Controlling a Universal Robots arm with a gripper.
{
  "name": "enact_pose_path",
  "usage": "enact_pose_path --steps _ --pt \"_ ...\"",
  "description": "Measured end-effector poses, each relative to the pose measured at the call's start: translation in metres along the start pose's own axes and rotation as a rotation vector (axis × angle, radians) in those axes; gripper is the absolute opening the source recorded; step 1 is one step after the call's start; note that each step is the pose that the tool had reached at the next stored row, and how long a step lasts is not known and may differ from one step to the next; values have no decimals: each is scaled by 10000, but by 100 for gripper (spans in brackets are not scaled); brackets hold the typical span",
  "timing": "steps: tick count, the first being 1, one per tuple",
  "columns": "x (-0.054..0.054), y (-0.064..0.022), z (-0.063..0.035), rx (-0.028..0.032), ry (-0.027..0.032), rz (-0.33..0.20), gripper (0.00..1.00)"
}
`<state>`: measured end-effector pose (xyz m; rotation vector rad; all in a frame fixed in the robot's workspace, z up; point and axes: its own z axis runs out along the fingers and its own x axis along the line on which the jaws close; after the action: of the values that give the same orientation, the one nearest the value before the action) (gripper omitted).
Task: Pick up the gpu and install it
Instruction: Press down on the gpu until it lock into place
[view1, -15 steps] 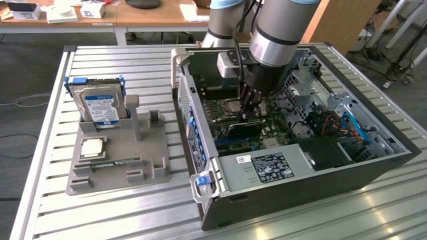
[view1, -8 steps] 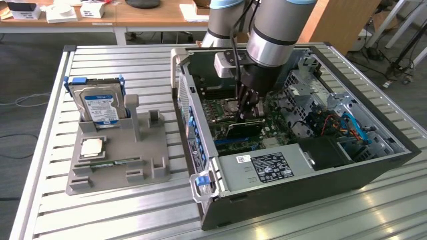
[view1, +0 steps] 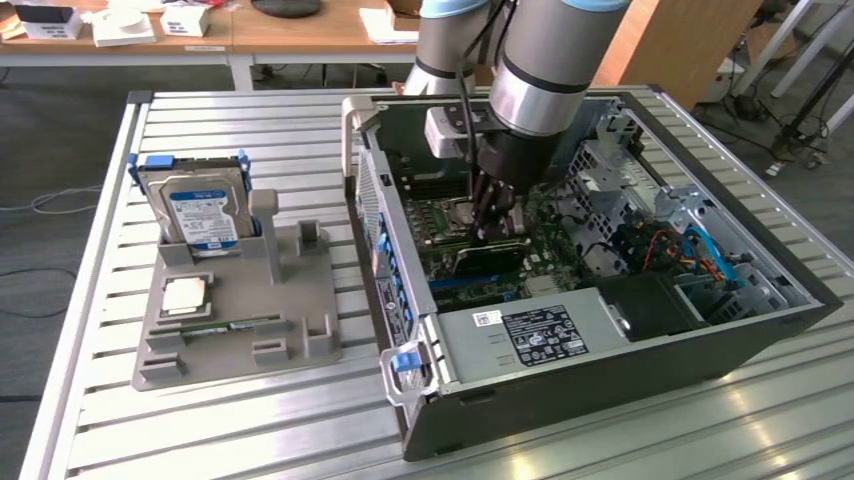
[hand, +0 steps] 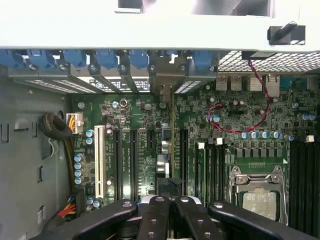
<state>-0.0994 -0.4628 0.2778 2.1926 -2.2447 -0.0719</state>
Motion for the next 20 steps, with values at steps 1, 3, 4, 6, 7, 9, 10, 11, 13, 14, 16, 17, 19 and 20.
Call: enact_pose_path --steps 1,3,4,6,7,9,10,11,13,14,16,17,19,20 --pt "0 0 4 -1 2 1 11" --pt "0 0 5 -1 3 1 11" --pt "0 0 4 -1 3 1 11" --pt "0 -1 15 2 -3 0 11" --pt "0 -1 20 1 -1 0 11" --pt "1 -1 20 -1 2 1 11" --pt "1 0 20 -1 2 1 11" --pt "1 -1 20 -1 2 1 11" --pt "1 0 20 0 2 1 11" --pt "1 0 20 -1 2 1 11" --pt "1 -1 29 1 -2 0 11" --pt "1 -1 31 0 1 0 11" --pt "1 -1 30 -1 2 1 11" --pt "1 -1 31 -1 2 1 11"
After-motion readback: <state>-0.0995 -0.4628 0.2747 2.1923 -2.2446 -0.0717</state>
